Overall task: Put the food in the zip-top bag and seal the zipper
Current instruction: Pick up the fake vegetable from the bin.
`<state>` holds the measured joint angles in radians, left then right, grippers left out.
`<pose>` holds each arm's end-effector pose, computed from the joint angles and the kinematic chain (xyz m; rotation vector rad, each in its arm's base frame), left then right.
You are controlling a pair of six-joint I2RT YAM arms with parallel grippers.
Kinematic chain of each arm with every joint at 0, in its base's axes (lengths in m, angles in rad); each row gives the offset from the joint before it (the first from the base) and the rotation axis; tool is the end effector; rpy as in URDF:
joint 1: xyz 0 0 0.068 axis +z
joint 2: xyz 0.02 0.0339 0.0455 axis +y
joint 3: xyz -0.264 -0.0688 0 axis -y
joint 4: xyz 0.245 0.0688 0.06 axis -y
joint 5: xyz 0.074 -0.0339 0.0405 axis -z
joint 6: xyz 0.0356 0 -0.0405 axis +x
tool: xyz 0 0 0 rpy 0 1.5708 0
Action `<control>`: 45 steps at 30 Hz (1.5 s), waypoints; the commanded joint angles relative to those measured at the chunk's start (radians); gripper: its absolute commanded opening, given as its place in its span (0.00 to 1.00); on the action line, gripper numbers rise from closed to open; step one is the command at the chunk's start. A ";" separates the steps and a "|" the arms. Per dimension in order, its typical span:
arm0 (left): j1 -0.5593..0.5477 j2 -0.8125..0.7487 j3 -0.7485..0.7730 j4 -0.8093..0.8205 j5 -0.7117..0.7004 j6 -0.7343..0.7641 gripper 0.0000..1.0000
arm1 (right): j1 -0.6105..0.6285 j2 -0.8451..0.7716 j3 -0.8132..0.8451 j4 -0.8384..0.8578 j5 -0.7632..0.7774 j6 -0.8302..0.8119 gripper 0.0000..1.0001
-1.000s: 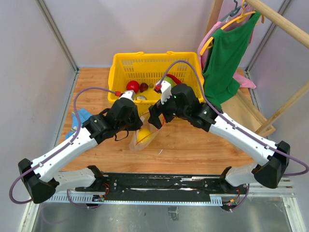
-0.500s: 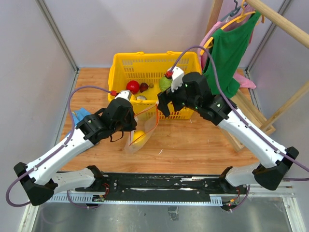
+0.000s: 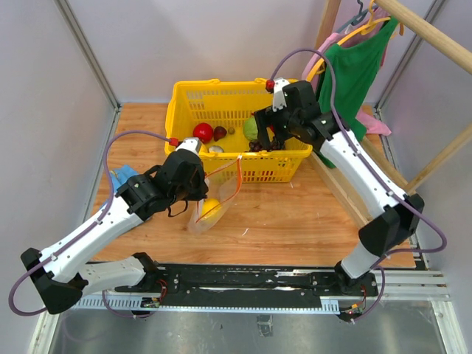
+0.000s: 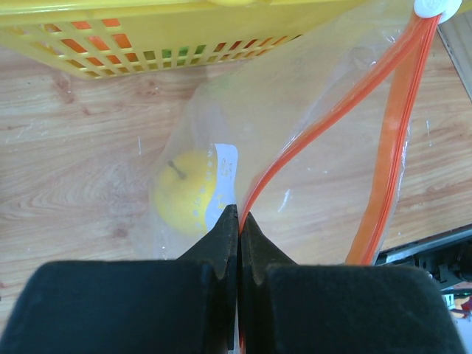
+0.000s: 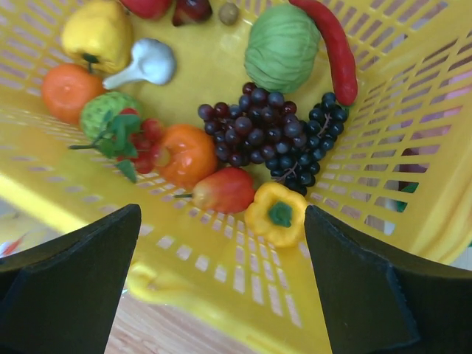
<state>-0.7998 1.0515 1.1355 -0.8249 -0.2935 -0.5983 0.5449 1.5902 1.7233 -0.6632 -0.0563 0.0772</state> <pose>0.1522 -0.1419 0.3501 0.0823 2.3028 -0.3917 0.3021 0.1855 0.4140 -0.5269 2.0635 0.4305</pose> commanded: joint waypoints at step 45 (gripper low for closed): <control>0.008 -0.021 -0.037 0.041 -0.001 -0.012 0.00 | -0.092 0.723 0.270 -0.602 0.052 -0.214 0.95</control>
<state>-0.7998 1.0515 1.1118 -0.8093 -0.2932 -0.6029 0.4709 2.2852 2.0193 -1.1618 0.0143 -0.1123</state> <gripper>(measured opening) 0.015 0.966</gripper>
